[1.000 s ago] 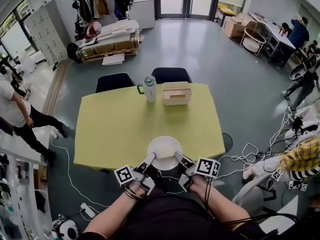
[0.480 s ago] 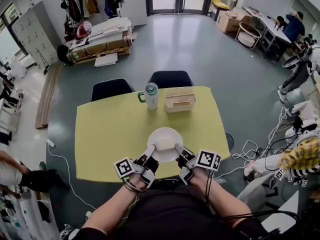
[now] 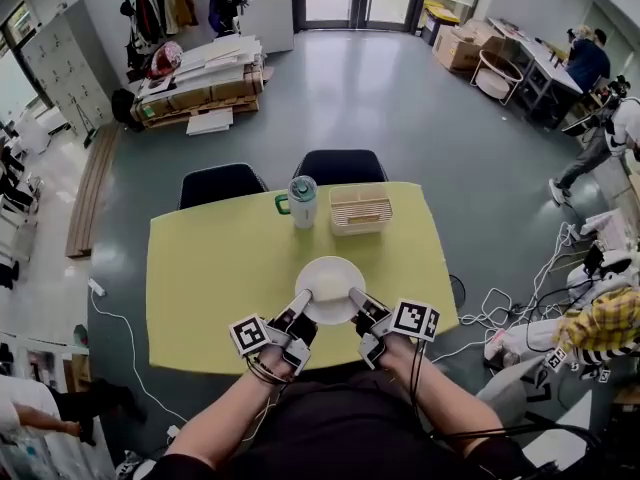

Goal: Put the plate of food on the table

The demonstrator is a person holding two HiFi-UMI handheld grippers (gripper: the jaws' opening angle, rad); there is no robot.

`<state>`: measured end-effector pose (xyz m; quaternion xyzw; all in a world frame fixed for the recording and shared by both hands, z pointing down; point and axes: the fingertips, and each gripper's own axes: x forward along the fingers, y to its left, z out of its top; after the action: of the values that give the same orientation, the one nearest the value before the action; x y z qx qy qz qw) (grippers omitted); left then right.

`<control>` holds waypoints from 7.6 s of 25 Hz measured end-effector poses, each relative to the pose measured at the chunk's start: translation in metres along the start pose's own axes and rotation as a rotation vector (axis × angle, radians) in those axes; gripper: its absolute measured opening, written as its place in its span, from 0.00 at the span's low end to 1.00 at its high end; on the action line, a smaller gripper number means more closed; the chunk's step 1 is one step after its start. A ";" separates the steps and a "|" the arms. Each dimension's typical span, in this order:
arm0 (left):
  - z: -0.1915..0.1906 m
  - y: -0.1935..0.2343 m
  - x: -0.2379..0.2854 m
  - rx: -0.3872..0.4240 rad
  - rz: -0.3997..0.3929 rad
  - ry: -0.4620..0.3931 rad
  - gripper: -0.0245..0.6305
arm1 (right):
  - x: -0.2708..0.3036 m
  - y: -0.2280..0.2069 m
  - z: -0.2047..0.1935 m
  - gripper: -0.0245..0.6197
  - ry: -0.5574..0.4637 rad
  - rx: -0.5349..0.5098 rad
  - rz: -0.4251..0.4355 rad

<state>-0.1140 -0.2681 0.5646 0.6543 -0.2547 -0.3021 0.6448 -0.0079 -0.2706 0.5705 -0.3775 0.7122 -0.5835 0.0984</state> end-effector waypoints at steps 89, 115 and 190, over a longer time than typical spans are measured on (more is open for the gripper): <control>0.104 0.344 0.107 0.499 0.875 0.005 0.13 | 0.179 -0.323 0.056 0.16 0.121 -0.113 -0.329; 0.087 0.257 0.085 1.020 0.910 0.108 0.05 | 0.119 -0.249 0.082 0.05 0.124 -0.689 -0.299; -0.016 -0.050 0.042 1.213 0.455 0.015 0.05 | -0.033 0.055 0.065 0.05 -0.090 -0.963 -0.002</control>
<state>-0.0760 -0.2857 0.5121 0.8341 -0.5079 0.0443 0.2105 0.0292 -0.2960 0.4912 -0.4057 0.8961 -0.1705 -0.0572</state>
